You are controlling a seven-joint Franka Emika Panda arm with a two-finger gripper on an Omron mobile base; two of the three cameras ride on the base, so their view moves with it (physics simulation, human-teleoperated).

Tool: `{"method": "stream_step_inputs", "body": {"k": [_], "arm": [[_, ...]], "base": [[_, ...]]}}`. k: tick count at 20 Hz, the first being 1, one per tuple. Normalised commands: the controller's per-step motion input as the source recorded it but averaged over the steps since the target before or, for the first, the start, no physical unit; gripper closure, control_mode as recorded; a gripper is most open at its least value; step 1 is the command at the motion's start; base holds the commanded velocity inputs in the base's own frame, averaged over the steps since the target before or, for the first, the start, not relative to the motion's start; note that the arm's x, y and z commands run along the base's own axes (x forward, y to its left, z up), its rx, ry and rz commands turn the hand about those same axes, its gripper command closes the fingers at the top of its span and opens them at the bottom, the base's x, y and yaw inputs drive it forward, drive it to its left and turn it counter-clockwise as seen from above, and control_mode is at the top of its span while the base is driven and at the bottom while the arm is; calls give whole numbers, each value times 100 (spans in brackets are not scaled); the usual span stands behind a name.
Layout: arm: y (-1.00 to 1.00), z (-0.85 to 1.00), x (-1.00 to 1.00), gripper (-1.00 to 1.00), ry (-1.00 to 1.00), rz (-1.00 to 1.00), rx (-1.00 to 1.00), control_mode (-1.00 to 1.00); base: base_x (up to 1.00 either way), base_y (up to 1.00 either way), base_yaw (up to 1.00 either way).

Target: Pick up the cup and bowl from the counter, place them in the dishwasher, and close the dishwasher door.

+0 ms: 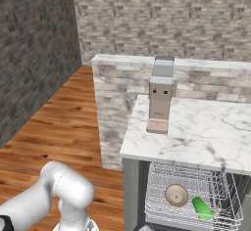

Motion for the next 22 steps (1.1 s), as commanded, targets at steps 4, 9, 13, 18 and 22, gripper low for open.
{"method": "stream_step_inputs", "body": {"k": [4, 9, 13, 18, 22], "arm": [[0, -9, -45, -100, -7, 0, 10, -100], [0, -20, -30, -100, -6, 0, 10, -100], [0, -31, -9, -100, -4, 0, 9, -100], [0, -35, 0, -100, -2, 0, 5, -100], [0, -28, 0, -100, -3, 0, 0, -100]], "base": [[0, 0, 0], [0, 0, 0], [0, 0, 0], [0, 0, 0], [0, 0, 0]]}}
